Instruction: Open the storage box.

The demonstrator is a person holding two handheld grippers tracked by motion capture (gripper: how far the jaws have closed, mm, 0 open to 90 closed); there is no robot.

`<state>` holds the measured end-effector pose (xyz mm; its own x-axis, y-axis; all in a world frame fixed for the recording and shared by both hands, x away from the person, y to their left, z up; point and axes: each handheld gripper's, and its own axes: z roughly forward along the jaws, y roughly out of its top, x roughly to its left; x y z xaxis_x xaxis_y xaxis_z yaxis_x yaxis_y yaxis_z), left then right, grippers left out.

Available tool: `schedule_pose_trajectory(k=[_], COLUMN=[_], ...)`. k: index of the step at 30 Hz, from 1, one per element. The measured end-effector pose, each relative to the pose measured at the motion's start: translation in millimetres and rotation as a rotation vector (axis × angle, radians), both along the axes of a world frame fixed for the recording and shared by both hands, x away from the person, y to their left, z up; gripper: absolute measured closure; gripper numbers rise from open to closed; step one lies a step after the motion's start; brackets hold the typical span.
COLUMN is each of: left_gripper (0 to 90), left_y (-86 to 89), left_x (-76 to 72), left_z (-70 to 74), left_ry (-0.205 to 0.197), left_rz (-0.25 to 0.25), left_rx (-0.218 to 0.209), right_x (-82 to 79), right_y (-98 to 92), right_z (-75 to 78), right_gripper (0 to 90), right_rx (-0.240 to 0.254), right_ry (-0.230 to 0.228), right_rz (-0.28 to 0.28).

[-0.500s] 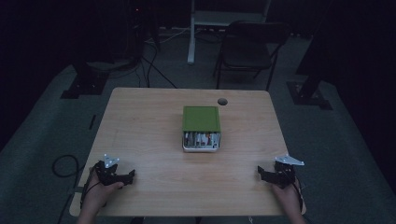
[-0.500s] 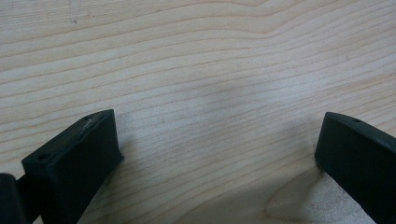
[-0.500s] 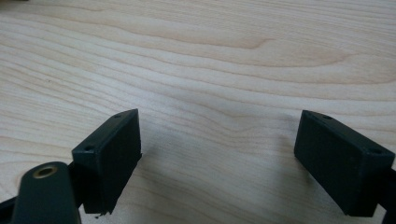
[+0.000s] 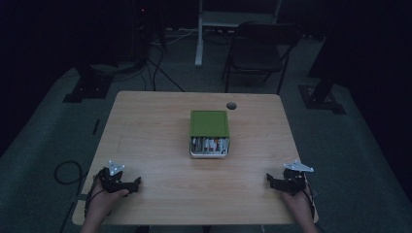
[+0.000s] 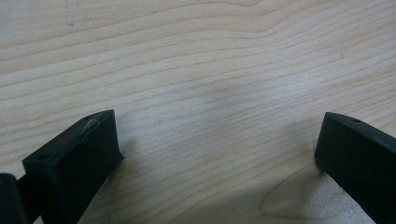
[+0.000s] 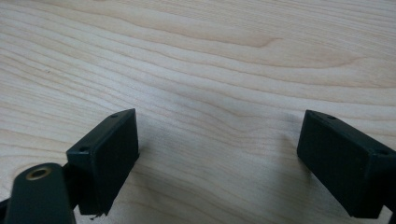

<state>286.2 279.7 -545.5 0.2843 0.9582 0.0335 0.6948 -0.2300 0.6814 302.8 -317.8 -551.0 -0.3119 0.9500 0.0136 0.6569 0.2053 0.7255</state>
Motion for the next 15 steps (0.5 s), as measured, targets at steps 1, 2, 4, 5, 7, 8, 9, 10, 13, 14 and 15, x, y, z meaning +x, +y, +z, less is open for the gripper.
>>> schedule_pose_trajectory(k=[1,2,4,5,7,8,9,10,13,14,15], left_gripper=[0.4,0.4,0.4,0.4,0.4,0.4,0.4,0.4,0.4,0.4,0.5], left_y=[-0.6,-0.7,-2.0,-2.8,-5.0,-6.4,-7.6,-9.5,-14.5,-17.3,-19.5], left_x=[-1.1,-1.6,-3.6,-4.4,-6.1,-6.4,-6.5,-6.1,-4.5,-3.9,-3.5], left_z=[1.5,2.7,7.5,9.5,12.9,14.3,15.3,16.9,19.3,19.4,18.8], left_ry=[0.004,0.0,-0.014,-0.02,-0.023,-0.022,-0.022,-0.023,-0.033,-0.035,-0.037], left_rz=[-0.009,-0.015,-0.026,-0.029,-0.039,-0.048,-0.054,-0.063,-0.079,-0.086,-0.091], left_rx=[0.014,0.02,0.017,0.015,0.023,0.026,0.028,0.039,0.062,0.064,0.062], right_x=[0.0,0.0,0.0,0.0,-0.1,-0.2,-0.2,-0.2,-0.1,-0.1,-0.1], right_y=[0.0,0.0,-0.3,-0.6,-0.9,-1.0,-0.8,-0.8,-0.9,-0.9,-0.9], right_z=[0.0,-0.1,0.0,0.0,-0.1,-0.1,-0.1,0.0,0.0,0.0,0.0], right_gripper=[12.1,12.1,12.2,12.3,12.4,12.4,12.4,12.4,12.3,12.4,12.4], right_rx=[0.0,0.0,0.0,0.001,0.002,0.001,0.0,0.0,0.0,0.0,0.0], right_ry=[0.0,-0.001,0.0,-0.001,-0.002,-0.002,-0.002,-0.001,-0.001,-0.001,-0.001], right_rz=[0.0,0.0,0.003,0.004,0.006,0.007,0.006,0.006,0.006,0.006,0.006])
